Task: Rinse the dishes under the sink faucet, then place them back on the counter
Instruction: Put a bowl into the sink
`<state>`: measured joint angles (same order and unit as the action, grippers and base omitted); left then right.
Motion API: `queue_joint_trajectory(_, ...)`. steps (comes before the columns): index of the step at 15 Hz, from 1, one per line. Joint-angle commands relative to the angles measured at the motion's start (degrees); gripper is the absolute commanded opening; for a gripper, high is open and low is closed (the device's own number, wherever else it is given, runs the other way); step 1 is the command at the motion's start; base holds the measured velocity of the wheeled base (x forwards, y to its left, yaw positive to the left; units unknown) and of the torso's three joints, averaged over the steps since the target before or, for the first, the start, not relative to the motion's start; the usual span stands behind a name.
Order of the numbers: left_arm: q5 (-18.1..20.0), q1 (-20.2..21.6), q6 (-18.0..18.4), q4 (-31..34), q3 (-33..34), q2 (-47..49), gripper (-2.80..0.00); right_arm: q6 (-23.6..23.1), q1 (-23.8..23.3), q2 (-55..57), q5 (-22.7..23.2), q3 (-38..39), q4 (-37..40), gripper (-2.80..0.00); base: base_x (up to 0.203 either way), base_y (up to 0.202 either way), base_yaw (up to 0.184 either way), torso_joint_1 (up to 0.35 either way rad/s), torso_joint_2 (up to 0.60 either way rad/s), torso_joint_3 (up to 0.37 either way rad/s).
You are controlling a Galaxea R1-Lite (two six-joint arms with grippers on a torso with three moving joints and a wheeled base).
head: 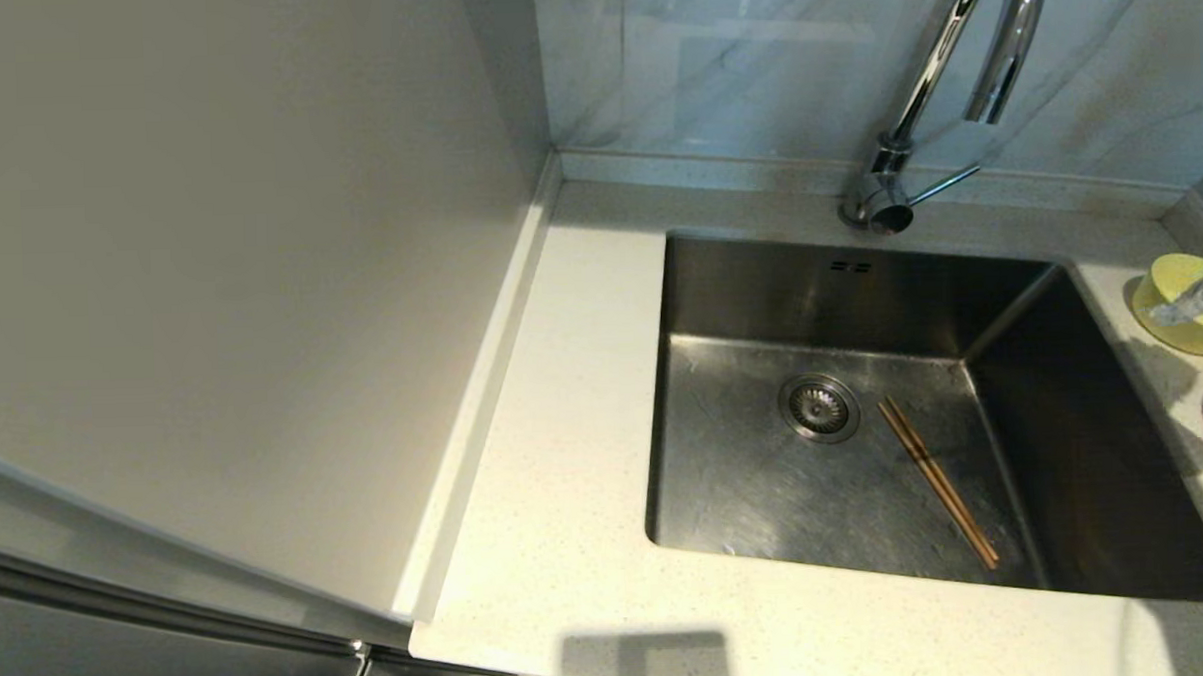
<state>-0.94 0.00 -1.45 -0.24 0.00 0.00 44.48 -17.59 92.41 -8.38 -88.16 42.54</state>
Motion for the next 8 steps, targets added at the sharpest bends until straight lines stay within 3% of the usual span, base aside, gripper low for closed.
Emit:
queue_joint_trajectory(1, -0.03, 0.0, -0.04, 0.06, 0.0, -0.18, -2.8, 7.7, -4.67, 4.72, 0.79, -2.52, 2.55, 0.0, 0.0, 0.0, 0.0, 0.0, 0.0, 0.0)
queue_joint_trajectory(8, -0.03, 0.0, -0.04, -0.02, 0.0, -0.18, -2.8, 4.23, -16.44, 7.23, 0.95, 0.17, 2.2, 0.0, 0.0, 0.0, 0.0, 0.0, 0.0, 0.0)
